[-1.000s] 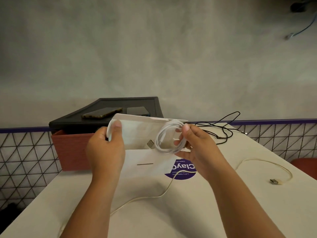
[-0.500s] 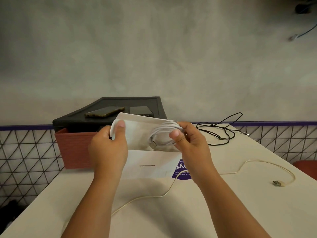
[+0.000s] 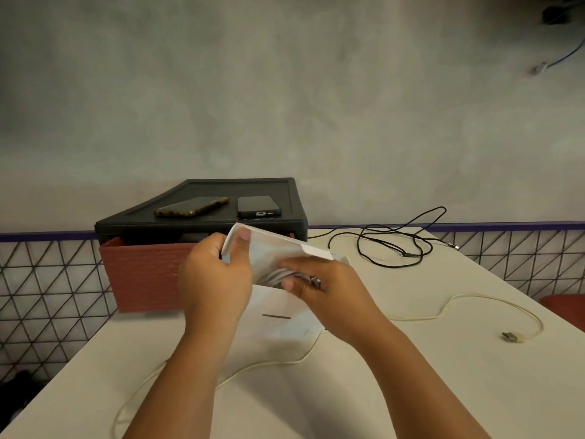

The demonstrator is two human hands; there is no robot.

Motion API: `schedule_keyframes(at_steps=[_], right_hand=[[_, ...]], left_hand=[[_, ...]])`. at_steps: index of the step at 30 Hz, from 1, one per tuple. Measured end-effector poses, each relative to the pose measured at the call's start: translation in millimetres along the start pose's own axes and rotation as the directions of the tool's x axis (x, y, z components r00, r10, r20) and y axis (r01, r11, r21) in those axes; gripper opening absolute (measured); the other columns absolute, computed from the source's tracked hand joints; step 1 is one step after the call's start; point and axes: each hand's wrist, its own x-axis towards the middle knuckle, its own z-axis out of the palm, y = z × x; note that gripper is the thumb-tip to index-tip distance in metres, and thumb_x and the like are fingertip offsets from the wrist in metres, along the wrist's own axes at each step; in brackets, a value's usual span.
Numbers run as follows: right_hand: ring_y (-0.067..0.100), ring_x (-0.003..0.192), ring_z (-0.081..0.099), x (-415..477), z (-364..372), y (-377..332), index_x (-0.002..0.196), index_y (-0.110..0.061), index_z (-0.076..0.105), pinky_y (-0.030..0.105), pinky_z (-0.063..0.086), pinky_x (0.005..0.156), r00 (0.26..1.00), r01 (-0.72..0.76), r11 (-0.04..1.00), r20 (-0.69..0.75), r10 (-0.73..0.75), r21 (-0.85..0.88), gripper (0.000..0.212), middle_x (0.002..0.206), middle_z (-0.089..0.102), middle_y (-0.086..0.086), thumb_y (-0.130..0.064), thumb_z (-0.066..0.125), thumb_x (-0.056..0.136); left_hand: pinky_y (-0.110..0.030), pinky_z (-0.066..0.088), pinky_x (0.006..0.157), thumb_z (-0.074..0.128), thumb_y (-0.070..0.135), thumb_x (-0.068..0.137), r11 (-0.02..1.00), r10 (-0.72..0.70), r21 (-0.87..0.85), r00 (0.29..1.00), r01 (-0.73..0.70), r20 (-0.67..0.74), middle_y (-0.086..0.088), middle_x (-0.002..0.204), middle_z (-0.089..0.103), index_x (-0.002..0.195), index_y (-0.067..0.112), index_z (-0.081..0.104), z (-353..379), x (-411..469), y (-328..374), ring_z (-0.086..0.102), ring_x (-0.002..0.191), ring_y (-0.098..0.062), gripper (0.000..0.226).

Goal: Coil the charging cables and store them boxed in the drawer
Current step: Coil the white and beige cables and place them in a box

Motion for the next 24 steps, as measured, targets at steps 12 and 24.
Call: schedule_keyframes(at_steps=[12,24], right_hand=[[0.01,0.101,0.053,2.6,-4.5,4.3,0.116,-0.028,0.063,0.016,0.039,0.082,0.997,-0.009,0.979,-0.073,-0.006,-0.204,0.025,0.119,0.054,-0.007,-0.028,0.056,0.091],[0.014,0.084,0.051,4.1,-1.2,17.0,0.095,-0.023,0.069,0.022,0.045,0.071,0.993,-0.105,0.907,0.001,0.115,-0.409,0.018,0.099,0.055,-0.004,-0.019,0.053,0.09]], left_hand=[[-0.031,0.025,0.05,0.051,0.035,0.093,1.0,-0.013,-0.005,1.0,0.013,0.014,-0.005,0.054,0.043,0.06,0.004,0.046,5.7,-3.1,-5.2,0.039,0.053,-0.021,0.045],[-0.026,0.035,0.051,0.049,0.034,0.094,0.986,-0.165,-0.012,0.984,0.166,0.068,-0.002,0.063,0.054,0.071,0.006,0.058,15.0,-11.7,-24.0,0.048,0.06,-0.013,0.038]])
